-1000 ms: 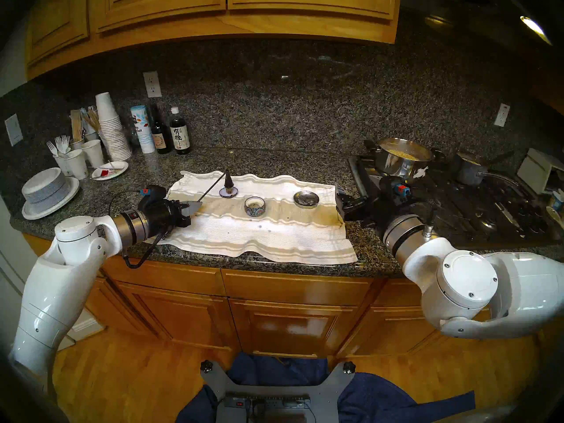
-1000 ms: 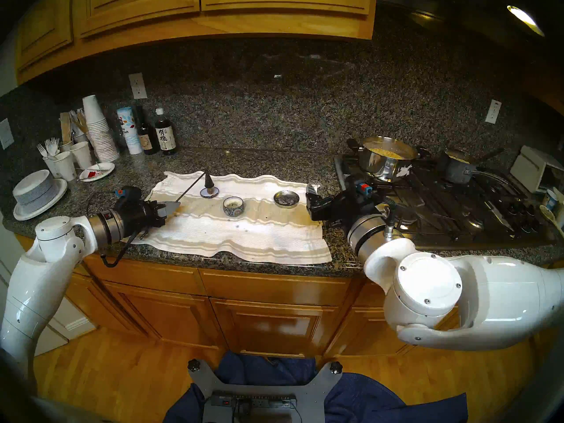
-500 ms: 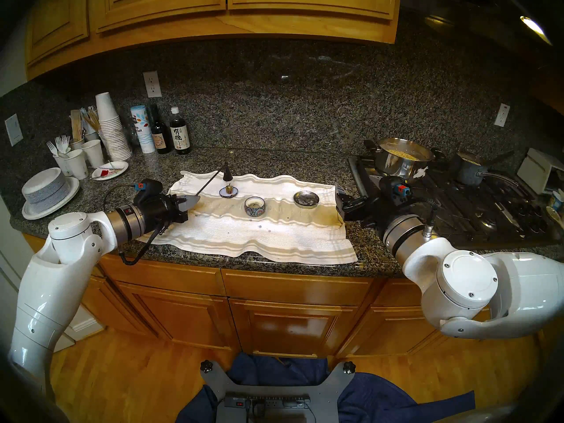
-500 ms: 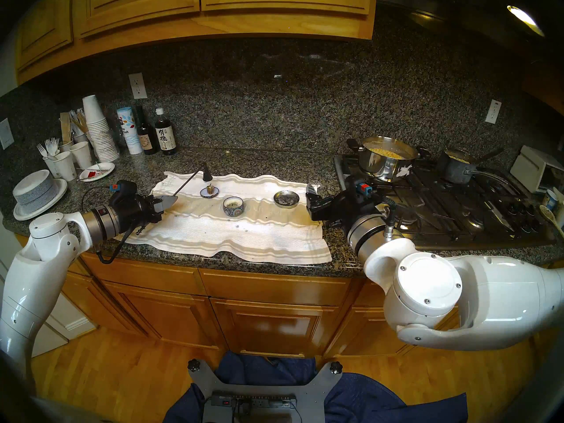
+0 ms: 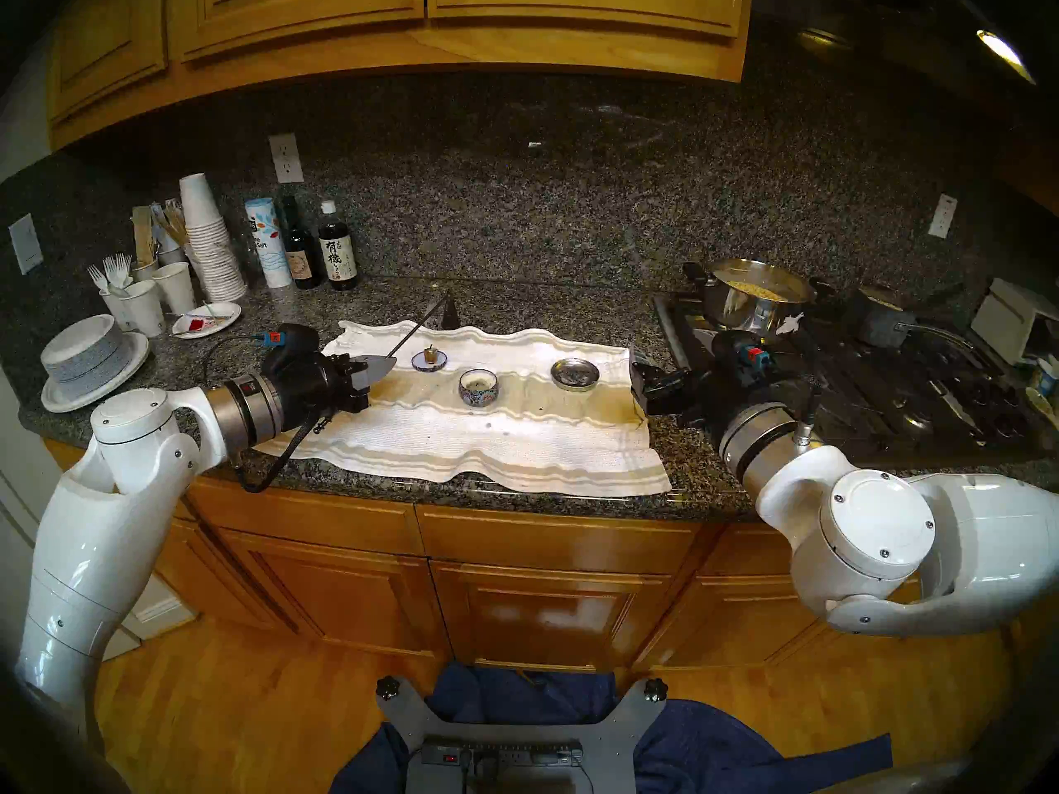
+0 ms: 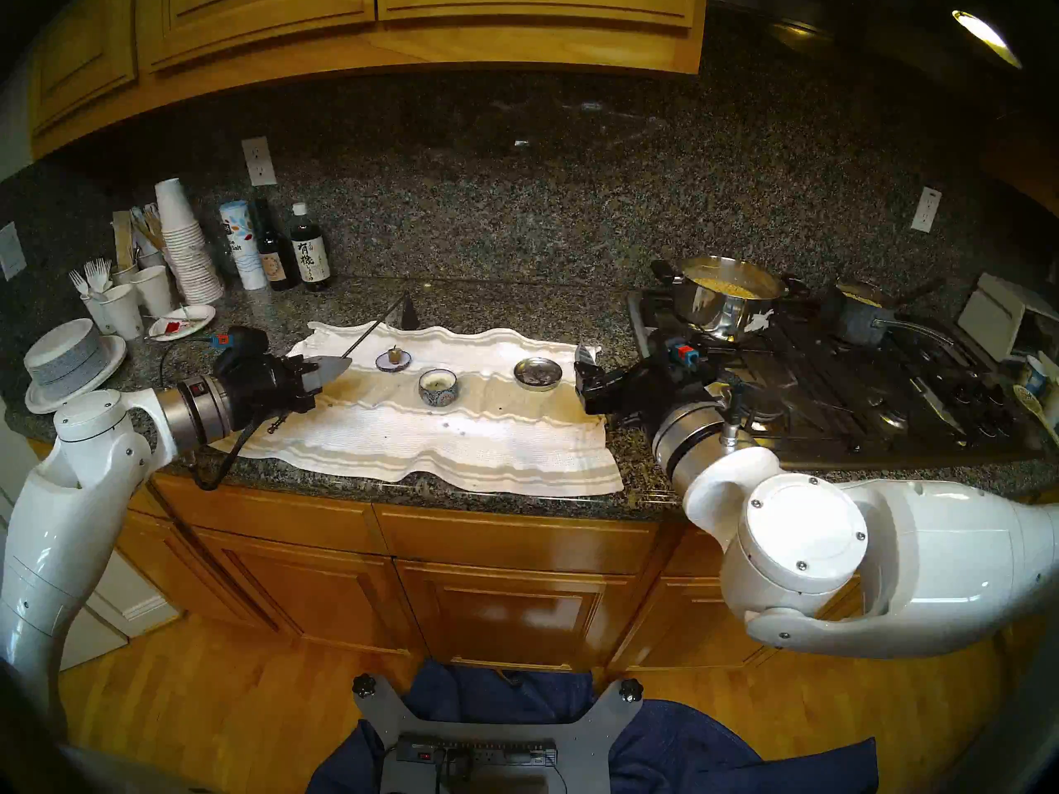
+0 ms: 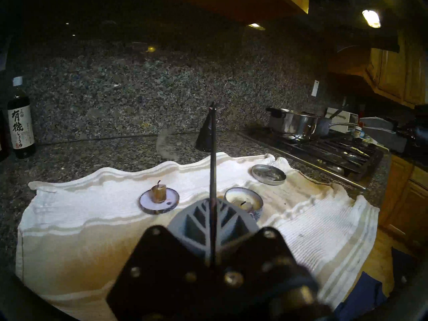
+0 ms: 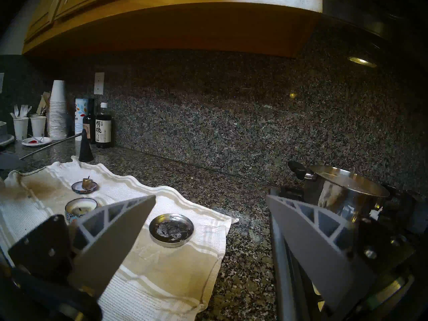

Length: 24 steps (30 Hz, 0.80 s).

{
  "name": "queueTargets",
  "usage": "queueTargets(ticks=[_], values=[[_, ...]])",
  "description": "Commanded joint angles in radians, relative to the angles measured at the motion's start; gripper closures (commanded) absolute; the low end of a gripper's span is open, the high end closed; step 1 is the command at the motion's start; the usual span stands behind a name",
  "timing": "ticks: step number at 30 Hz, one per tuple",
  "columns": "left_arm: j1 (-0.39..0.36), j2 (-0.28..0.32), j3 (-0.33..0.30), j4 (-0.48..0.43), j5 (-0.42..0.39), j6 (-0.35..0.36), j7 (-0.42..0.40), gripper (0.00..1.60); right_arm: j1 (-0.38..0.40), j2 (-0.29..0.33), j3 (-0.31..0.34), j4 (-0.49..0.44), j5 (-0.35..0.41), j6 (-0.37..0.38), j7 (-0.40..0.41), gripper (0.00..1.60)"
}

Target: Put out candle flame

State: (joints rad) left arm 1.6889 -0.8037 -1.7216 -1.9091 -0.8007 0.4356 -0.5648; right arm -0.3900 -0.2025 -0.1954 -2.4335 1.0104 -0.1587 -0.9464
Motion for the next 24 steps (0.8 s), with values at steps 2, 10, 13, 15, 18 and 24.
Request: queueTargets(ticks=[2,10,13,15,18,24], values=[[-0.055,-0.021,0.038,-0.065,-0.015,0.013,0.011,1.6,0.023,-0.002,0.022,-0.004,-0.015,-0.002,0.002,0.0],[-0.068,-0.046,0.087,-0.085,-0.015,0.023,0.033,1.6,0.023,-0.002,0.022,-0.004,-0.015,-0.002,0.002,0.0],[-0.071,-0.051,0.105,-0.095,-0.012,0.029,0.044,1.6,0.023,-0.002,0.022,-0.004,-0.015,-0.002,0.002,0.0],[-0.075,-0.055,0.118,-0.098,-0.01,0.031,0.051,1.6,0.023,-0.002,0.022,-0.004,-0.016,-0.002,0.002,0.0],[-0.082,-0.06,0.133,-0.102,-0.009,0.035,0.057,1.6,0.023,-0.002,0.022,-0.004,-0.015,-0.002,0.002,0.0],[-0.09,-0.077,0.179,-0.116,0.001,0.041,0.089,1.6,0.023,-0.002,0.022,-0.004,-0.016,-0.002,0.002,0.0]])
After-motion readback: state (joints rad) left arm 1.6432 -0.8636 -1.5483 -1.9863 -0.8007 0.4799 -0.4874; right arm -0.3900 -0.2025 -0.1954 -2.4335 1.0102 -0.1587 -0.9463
